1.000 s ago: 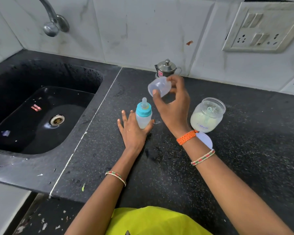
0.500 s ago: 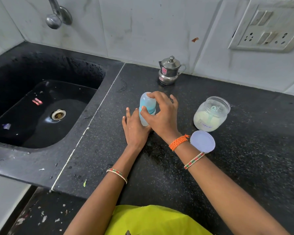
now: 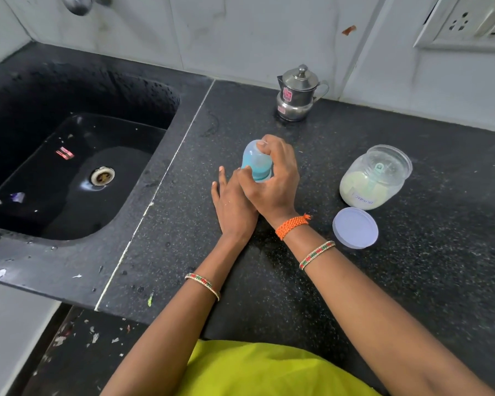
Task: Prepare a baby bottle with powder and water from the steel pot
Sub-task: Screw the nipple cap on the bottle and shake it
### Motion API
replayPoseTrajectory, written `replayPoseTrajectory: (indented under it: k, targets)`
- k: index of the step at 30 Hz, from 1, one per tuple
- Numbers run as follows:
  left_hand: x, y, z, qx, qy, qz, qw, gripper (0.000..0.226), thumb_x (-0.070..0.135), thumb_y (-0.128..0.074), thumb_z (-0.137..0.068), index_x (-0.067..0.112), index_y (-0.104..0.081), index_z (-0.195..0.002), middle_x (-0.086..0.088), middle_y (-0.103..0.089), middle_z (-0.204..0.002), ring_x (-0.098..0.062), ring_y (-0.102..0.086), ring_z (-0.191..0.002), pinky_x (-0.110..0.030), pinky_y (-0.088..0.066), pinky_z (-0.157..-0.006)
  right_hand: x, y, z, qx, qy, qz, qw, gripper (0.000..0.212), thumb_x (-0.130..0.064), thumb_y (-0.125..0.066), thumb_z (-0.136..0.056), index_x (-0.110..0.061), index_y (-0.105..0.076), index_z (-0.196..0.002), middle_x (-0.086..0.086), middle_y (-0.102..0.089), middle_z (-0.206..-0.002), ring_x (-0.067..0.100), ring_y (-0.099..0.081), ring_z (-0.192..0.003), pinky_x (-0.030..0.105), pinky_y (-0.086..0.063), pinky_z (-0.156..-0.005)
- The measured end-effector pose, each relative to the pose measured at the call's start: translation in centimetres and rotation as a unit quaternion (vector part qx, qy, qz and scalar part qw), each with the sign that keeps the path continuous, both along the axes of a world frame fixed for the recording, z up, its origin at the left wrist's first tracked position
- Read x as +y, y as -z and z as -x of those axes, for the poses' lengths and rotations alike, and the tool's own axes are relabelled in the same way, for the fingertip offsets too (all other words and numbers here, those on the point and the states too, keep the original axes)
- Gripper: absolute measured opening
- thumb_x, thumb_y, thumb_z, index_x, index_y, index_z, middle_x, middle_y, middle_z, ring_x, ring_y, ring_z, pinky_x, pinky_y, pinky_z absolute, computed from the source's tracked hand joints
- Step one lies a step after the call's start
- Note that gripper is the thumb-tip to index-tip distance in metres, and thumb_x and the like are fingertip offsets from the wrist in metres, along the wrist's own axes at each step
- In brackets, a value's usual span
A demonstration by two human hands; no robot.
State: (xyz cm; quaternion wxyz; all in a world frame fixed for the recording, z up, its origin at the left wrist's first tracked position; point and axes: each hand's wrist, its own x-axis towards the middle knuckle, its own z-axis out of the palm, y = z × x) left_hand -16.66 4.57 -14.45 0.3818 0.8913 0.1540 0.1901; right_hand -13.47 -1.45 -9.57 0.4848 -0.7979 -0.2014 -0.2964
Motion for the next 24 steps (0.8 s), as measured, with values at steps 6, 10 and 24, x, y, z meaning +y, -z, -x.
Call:
replayPoseTrajectory:
  k: [6, 10, 24]
  targets:
    - [0.0, 0.1, 0.0, 0.002, 0.008, -0.013, 1.000, 0.035, 0.023, -0.050, -0.094, 0.007, -0.052, -0.125, -0.012, -0.055, -0.130, -0.028, -0.016, -0.145, -0.046, -0.012, -0.118, -0.5, 0.7, 0.3, 0.003, -0.010, 0.016, 1.000, 0.036, -0.029, -0.059, -0.072, -0.022, -0.047, -0.105, 0.014, -0.064, -0.111, 0.030, -0.058, -0.093, 0.035, -0.050, -0.075]
    - [0.6, 1.1, -0.7, -0.009, 0.013, 0.021, 1.000, 0.036, 0.034, -0.046, -0.094, 0.014, -0.052, -0.123, -0.002, -0.057, -0.126, -0.026, -0.016, -0.145, -0.035, -0.011, -0.118, -1.4, 1.3, 0.7, 0.031, -0.028, 0.057, 0.998, 0.051, -0.026, -0.065, -0.075, -0.025, -0.040, -0.120, 0.012, -0.061, -0.119, 0.029, -0.061, -0.102, 0.036, -0.054, -0.077]
    - [3.5, 0.9, 2.5, 0.012, 0.163, 0.064, 0.984, 0.082, 0.047, -0.042, -0.072, 0.024, -0.022, -0.148, 0.011, -0.008, -0.157, -0.001, 0.011, -0.142, -0.033, -0.008, -0.114, -5.9, -2.0, -3.0, 0.399, -0.223, -0.201, 0.866, 0.086, -0.015, -0.073, -0.081, -0.039, -0.019, -0.143, 0.010, -0.052, -0.130, 0.027, -0.065, -0.105, 0.049, -0.059, -0.060]
